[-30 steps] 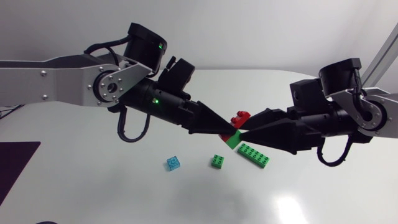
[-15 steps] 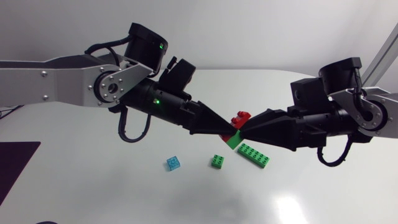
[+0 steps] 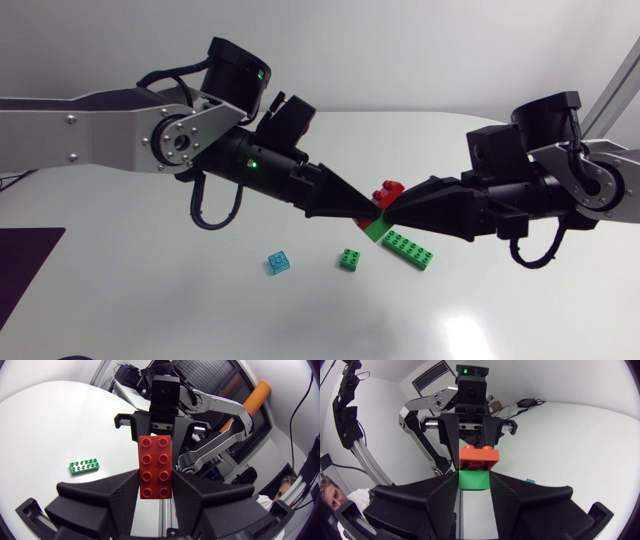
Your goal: Separate the duplo bricks
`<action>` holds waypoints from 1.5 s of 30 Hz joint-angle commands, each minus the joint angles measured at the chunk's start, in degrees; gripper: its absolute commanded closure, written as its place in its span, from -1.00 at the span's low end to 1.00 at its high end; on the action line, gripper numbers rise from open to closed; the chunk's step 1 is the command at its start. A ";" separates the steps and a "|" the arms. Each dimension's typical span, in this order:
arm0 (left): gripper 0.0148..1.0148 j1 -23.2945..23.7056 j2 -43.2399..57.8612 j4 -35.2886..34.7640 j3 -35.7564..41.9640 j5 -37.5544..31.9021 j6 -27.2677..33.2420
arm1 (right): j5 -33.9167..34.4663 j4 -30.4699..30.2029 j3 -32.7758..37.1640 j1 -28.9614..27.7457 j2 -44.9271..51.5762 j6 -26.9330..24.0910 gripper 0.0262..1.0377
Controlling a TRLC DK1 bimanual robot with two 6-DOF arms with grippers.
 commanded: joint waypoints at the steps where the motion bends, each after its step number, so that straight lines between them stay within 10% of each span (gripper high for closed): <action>1: 0.59 -0.85 -0.89 0.52 -0.23 1.49 -0.68 | -0.36 -0.83 -0.25 1.11 -0.46 0.93 0.35; 32: 0.59 3.89 -3.26 0.17 1.26 1.23 0.28 | -0.36 -1.27 -1.84 1.73 -1.08 0.49 0.55; 45: 0.59 1.17 -3.97 -12.75 1.09 -11.69 16.81 | 1.75 -7.16 -0.52 -1.70 -2.39 -3.46 0.55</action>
